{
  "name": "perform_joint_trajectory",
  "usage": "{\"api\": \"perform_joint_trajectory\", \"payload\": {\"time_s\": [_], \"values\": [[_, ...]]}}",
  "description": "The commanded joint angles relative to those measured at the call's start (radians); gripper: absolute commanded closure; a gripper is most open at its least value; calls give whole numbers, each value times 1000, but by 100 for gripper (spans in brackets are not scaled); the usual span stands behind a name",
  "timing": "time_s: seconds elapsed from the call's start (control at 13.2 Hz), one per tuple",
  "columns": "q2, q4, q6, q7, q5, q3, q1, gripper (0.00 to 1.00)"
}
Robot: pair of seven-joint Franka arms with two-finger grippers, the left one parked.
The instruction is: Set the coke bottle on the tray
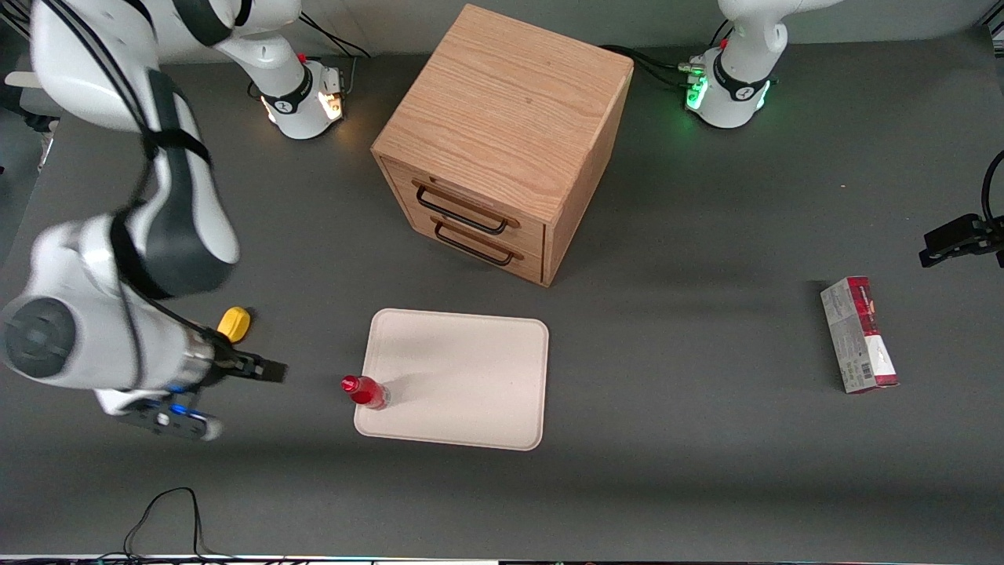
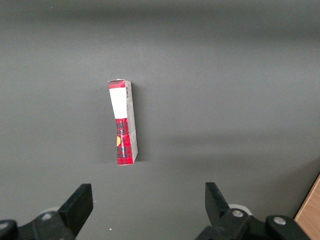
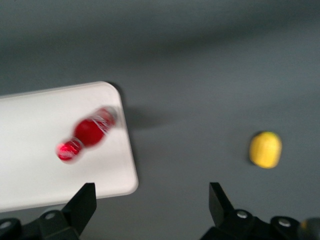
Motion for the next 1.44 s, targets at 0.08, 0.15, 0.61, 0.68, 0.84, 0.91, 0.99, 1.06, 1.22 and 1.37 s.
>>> {"api": "perform_joint_trajectory", "payload": {"time_s": [0.08, 0.15, 0.61, 0.68, 0.84, 0.91, 0.99, 1.06, 1.22, 1.37], "values": [[-356, -432, 54, -124, 16, -7, -42, 0], [-446, -536, 91, -138, 18, -27, -40, 0], [-698, -672, 18, -246, 36, -71, -4, 0], [-744, -700, 18, -246, 36, -116, 35, 0], [-760, -706, 13, -246, 35, -199, 116, 0], [-756, -705, 1, -246, 36, -202, 116, 0], [-749, -700, -22, -246, 38, -202, 110, 0], [-748, -697, -27, -246, 48, -197, 83, 0], [-745, -689, -30, -278, 82, -179, 53, 0], [-726, -671, -30, -282, 81, -176, 52, 0]]}}
